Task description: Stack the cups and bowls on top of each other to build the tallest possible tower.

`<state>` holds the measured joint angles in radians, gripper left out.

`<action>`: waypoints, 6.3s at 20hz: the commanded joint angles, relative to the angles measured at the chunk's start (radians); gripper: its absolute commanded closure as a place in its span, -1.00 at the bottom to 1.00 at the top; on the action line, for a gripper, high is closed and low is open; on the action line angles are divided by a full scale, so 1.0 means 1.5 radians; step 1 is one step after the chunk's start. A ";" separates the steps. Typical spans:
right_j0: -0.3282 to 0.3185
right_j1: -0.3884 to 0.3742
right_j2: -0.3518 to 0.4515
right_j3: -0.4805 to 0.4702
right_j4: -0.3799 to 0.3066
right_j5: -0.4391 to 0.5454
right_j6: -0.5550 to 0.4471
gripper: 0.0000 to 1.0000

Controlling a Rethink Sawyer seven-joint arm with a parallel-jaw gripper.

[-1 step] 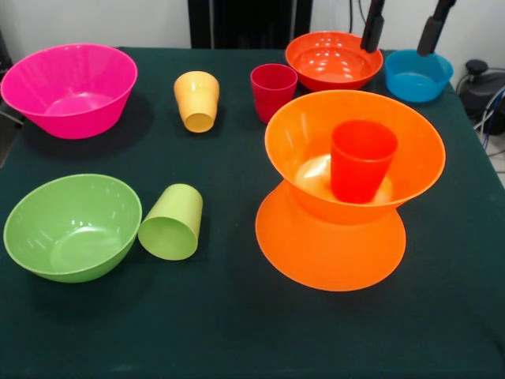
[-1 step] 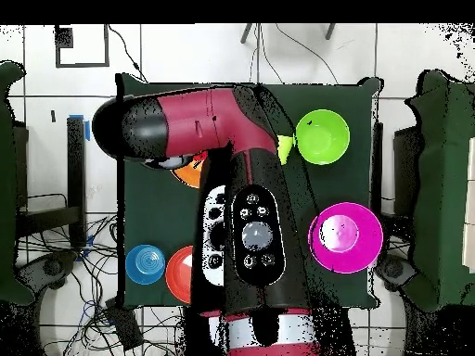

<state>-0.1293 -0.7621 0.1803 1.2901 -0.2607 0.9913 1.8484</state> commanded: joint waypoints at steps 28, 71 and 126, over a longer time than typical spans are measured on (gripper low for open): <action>-0.165 0.096 0.040 -0.143 -0.017 0.080 -0.087 -1.00; -0.190 0.112 -0.012 -0.117 -0.008 0.038 -0.018 -1.00; -0.181 0.003 -0.220 0.163 0.101 -0.200 0.209 -1.00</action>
<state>-0.4194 -0.8290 -0.1846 1.4202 -0.1196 0.7303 2.0025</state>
